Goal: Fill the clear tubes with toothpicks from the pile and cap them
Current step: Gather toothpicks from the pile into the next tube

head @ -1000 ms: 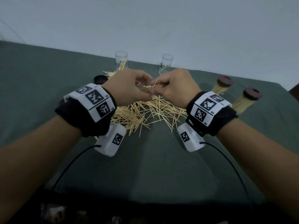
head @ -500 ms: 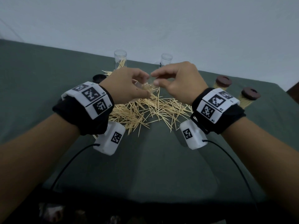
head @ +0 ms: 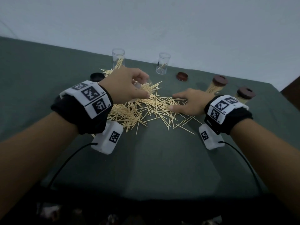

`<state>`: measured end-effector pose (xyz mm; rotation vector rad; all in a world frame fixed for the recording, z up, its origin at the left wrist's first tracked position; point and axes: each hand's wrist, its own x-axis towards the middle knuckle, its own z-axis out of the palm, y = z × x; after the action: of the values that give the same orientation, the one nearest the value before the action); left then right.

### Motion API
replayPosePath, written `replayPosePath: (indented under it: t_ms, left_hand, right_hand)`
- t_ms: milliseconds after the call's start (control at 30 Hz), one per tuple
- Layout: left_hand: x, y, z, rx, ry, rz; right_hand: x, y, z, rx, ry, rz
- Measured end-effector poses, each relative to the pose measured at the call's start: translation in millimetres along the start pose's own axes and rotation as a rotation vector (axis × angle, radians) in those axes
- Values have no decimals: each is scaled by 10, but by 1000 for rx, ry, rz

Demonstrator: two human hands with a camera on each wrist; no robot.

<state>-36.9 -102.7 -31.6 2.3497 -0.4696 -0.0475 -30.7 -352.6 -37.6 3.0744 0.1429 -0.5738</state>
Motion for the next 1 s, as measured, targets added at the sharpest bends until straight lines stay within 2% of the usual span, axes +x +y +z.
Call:
replayPosePath:
  t_ms: [167,367,500,700,900,1000]
  left_hand:
    - [-7,6,-3,-3,3,-3]
    - [-16,17,15,-8,-5,-2]
    - [-13,15,19,-7,-9,-1]
    - [-17,24,-5,-6,-16,-2]
    - [-14,50,-22,-28,-26,-14]
    - [-11,63,-8,-18,-25,-12]
  right_hand:
    - [-63,-195,32,-44,-11,-94]
    - [-94,-176,76,46,106,-213]
    - [-119,-90,81,78,157,-210]
    - [-250,75,-63,8,3,-131]
    - [-275,243,-95,-166,-62,-64]
    - [-220,182,-52,-145,-40,-103]
